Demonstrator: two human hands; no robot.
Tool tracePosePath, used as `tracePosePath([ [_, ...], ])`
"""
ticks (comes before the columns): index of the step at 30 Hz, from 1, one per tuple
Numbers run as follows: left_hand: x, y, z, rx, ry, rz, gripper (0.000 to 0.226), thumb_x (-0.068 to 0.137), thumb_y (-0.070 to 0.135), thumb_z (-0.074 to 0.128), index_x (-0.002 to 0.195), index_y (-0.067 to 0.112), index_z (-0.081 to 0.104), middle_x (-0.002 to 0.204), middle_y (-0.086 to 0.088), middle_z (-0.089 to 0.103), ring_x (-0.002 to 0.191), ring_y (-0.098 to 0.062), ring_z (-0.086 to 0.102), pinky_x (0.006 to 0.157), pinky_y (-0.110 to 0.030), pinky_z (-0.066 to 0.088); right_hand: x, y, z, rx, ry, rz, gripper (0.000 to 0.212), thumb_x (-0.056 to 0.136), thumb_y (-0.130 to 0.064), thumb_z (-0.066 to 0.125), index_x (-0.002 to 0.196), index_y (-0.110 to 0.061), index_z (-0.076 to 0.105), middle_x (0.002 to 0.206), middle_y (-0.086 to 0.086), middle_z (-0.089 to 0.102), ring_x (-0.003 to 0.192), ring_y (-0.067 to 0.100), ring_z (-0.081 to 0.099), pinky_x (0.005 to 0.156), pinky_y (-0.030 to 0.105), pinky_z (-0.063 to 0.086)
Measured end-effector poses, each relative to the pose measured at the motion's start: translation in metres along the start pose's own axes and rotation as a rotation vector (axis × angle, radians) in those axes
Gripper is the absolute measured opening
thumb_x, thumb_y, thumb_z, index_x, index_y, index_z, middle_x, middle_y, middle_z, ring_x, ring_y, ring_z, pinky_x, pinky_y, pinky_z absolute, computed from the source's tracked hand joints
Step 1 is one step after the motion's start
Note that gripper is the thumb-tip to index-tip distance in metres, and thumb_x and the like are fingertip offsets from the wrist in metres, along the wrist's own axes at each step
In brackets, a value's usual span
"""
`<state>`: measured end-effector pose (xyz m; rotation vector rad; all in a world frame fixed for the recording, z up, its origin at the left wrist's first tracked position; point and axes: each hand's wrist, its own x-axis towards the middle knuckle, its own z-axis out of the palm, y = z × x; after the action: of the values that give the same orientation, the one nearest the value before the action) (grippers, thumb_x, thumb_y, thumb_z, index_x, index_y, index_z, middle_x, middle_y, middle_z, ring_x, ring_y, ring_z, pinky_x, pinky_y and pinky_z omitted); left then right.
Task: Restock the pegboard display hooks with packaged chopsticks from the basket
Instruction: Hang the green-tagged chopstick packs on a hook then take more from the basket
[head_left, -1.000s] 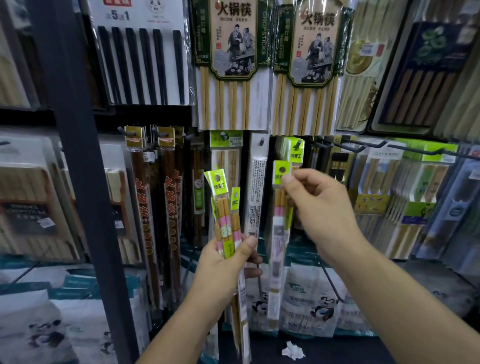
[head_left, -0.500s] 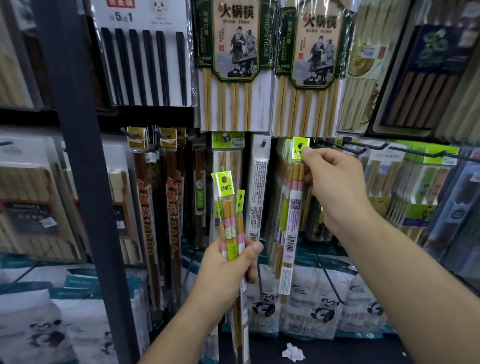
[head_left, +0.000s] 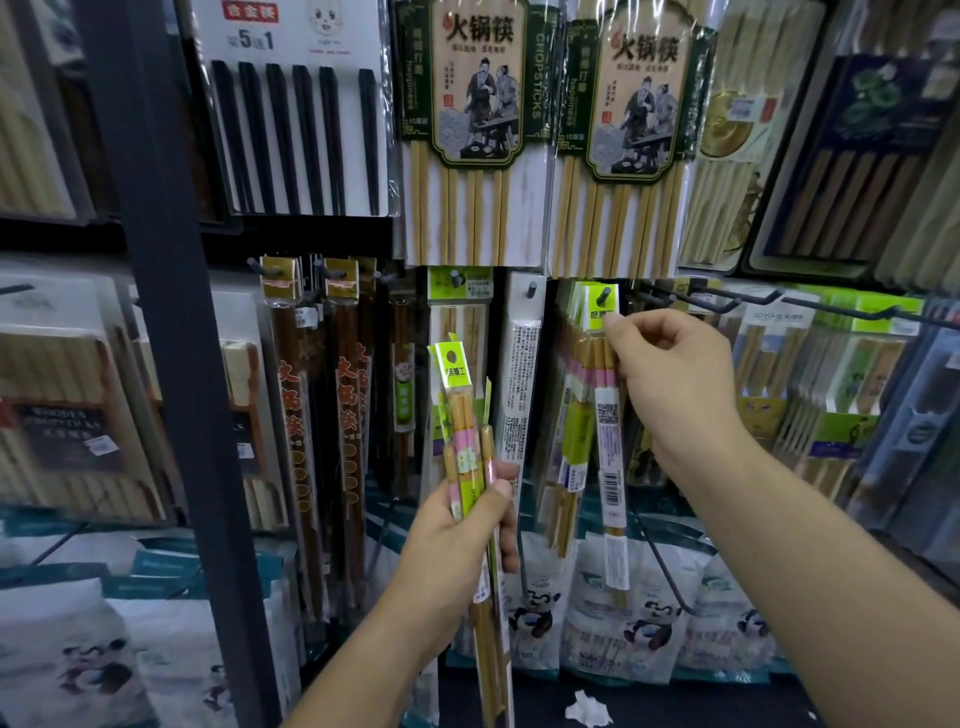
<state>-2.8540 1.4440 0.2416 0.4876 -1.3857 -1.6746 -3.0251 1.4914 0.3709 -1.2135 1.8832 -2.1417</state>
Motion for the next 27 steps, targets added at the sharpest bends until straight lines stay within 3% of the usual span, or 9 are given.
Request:
tracePosePath([
  [2, -0.002, 0.003, 0.002, -0.027, -0.004, 0.012, 0.02, 0.104, 0.017, 0.056, 0.111, 0.026, 0.072, 0.075, -0.006, 0.064, 0.062, -0.016, 0.061, 0.058, -0.03, 0.054, -0.003, 0.004, -0.003, -0.051, 0.046, -0.022, 0.014, 0.092, -0.032, 0.073, 0.088, -0.019, 0.068, 0.077, -0.002, 0.067, 0.069, 0.006, 0.059, 0.068, 0.026, 0.049],
  [5, -0.002, 0.004, 0.001, -0.009, -0.001, 0.044, 0.015, 0.105, 0.015, 0.053, 0.117, 0.007, 0.059, 0.08, -0.013, 0.071, 0.065, -0.021, 0.066, 0.059, -0.032, 0.057, -0.014, 0.008, -0.007, -0.115, 0.032, -0.068, 0.016, 0.092, -0.033, 0.073, 0.084, -0.022, 0.065, 0.07, -0.007, 0.063, 0.061, -0.001, 0.055, 0.06, 0.02, 0.045],
  [8, -0.003, 0.005, 0.004, -0.011, -0.029, 0.05, 0.025, 0.101, 0.018, 0.058, 0.121, 0.004, 0.057, 0.088, -0.016, 0.076, 0.072, -0.024, 0.07, 0.062, -0.035, 0.059, -0.032, 0.009, -0.004, -0.136, -0.171, -0.074, 0.011, 0.093, -0.033, 0.07, 0.083, -0.029, 0.07, 0.074, -0.015, 0.068, 0.063, -0.003, 0.06, 0.053, 0.011, 0.046],
  [11, -0.005, 0.006, 0.006, -0.034, -0.032, 0.056, 0.033, 0.09, 0.028, 0.065, 0.116, 0.007, 0.063, 0.094, -0.018, 0.077, 0.076, -0.024, 0.074, 0.065, -0.037, 0.062, -0.047, 0.012, 0.005, -0.185, -0.362, -0.042, 0.012, 0.094, -0.036, 0.068, 0.085, -0.032, 0.073, 0.084, -0.018, 0.071, 0.076, -0.004, 0.064, 0.064, 0.012, 0.047],
  [16, -0.005, 0.004, 0.006, -0.075, -0.027, 0.049, 0.027, 0.085, 0.029, 0.07, 0.109, 0.017, 0.073, 0.094, -0.019, 0.077, 0.079, -0.028, 0.075, 0.067, -0.04, 0.063, -0.062, 0.016, 0.013, -0.052, -0.453, 0.056, 0.016, 0.097, -0.025, 0.067, 0.083, -0.024, 0.074, 0.069, -0.007, 0.065, 0.056, -0.001, 0.055, 0.051, 0.013, 0.047],
  [19, -0.004, 0.004, 0.004, -0.078, -0.025, 0.046, 0.018, 0.085, 0.03, 0.072, 0.101, 0.025, 0.077, 0.094, -0.018, 0.077, 0.082, -0.029, 0.076, 0.069, -0.041, 0.064, -0.066, 0.015, 0.014, -0.003, -0.467, 0.076, 0.018, 0.098, -0.024, 0.067, 0.081, -0.023, 0.073, 0.066, -0.004, 0.061, 0.053, 0.003, 0.053, 0.048, 0.014, 0.048],
  [23, -0.003, 0.003, 0.002, -0.035, 0.0, 0.033, 0.026, 0.083, 0.045, 0.077, 0.104, 0.031, 0.078, 0.106, -0.01, 0.079, 0.102, -0.028, 0.075, 0.086, -0.046, 0.061, -0.062, 0.01, 0.015, -0.023, -0.422, -0.009, 0.021, 0.098, -0.027, 0.064, 0.079, -0.029, 0.072, 0.073, 0.007, 0.064, 0.06, 0.005, 0.054, 0.055, 0.016, 0.05],
  [25, -0.003, 0.004, 0.001, -0.021, 0.013, 0.037, 0.022, 0.083, 0.046, 0.073, 0.101, 0.033, 0.078, 0.103, -0.002, 0.08, 0.099, -0.019, 0.076, 0.078, -0.033, 0.061, -0.057, 0.006, 0.014, 0.023, -0.358, -0.057, 0.022, 0.098, -0.023, 0.063, 0.079, -0.027, 0.072, 0.07, 0.003, 0.065, 0.061, 0.004, 0.055, 0.057, 0.015, 0.049],
  [27, -0.003, 0.004, 0.0, -0.03, 0.022, 0.034, 0.023, 0.084, 0.04, 0.068, 0.102, 0.029, 0.077, 0.093, -0.003, 0.079, 0.088, -0.018, 0.076, 0.067, -0.03, 0.061, -0.048, 0.0, 0.012, 0.08, -0.275, -0.079, 0.024, 0.098, -0.019, 0.062, 0.076, -0.025, 0.071, 0.062, -0.006, 0.063, 0.057, 0.001, 0.055, 0.054, 0.014, 0.047],
])
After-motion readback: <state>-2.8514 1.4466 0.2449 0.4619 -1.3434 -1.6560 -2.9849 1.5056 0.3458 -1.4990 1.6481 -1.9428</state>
